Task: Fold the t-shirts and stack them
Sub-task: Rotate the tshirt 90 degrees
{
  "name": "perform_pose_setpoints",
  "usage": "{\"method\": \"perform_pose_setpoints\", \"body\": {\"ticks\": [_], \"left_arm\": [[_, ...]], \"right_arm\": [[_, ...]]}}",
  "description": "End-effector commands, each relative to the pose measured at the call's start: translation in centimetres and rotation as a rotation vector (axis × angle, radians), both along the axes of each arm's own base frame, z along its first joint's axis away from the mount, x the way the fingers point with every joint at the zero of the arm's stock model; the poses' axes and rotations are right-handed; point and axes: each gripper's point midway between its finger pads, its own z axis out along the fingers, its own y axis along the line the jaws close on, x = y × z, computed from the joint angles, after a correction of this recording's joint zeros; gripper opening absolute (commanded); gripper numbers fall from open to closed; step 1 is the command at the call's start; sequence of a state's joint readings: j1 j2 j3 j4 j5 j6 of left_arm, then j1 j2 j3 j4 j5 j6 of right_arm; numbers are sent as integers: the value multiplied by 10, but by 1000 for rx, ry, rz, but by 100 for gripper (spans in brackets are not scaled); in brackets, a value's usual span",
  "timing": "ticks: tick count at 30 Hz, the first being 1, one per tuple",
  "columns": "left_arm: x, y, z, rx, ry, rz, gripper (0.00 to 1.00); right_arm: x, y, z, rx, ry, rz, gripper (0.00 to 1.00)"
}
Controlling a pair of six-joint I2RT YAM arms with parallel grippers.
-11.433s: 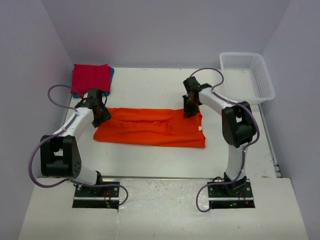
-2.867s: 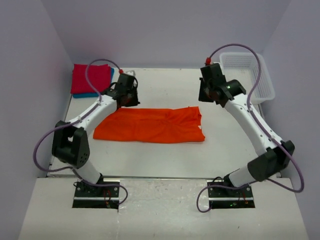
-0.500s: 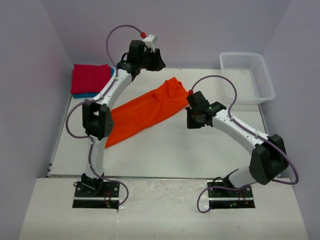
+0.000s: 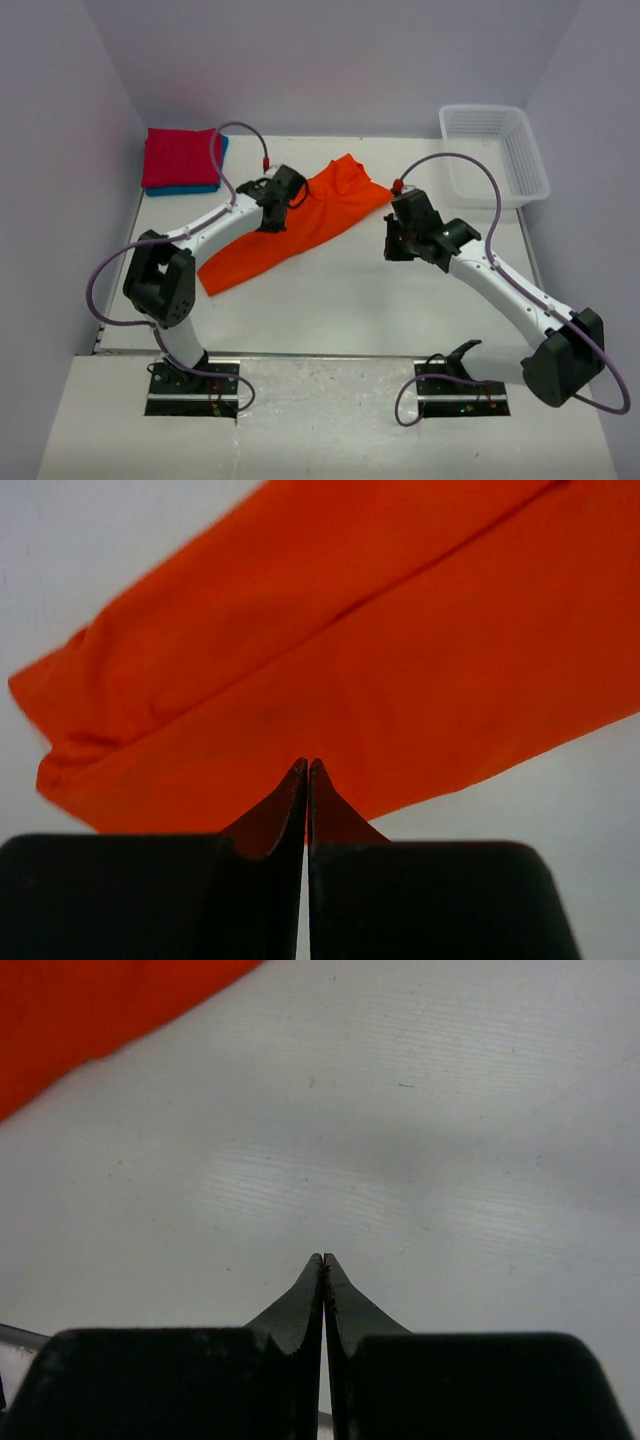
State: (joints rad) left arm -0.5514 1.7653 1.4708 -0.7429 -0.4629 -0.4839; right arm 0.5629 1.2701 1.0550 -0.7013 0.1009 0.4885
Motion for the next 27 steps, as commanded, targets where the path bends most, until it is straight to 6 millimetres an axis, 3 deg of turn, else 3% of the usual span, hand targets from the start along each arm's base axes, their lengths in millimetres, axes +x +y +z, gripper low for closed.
{"method": "perform_pose_setpoints", "body": {"ticks": [1,4,13,23,27], "left_arm": [[-49,59,-10,188,36,132,0],[-72,72,-29,221,90,152,0],[-95,92,-68,320,172,180,0],[-91,78,-108,302,260,124,0],[-92,60,-126,215,303,70,0]], "right_arm": [[-4,1,7,33,-43,17,0],[-11,-1,8,52,-50,12,0],[-35,-7,9,91,-50,10,0],[-38,-19,25,75,-93,-14,0],[-38,-21,26,71,-99,-23,0]]}}
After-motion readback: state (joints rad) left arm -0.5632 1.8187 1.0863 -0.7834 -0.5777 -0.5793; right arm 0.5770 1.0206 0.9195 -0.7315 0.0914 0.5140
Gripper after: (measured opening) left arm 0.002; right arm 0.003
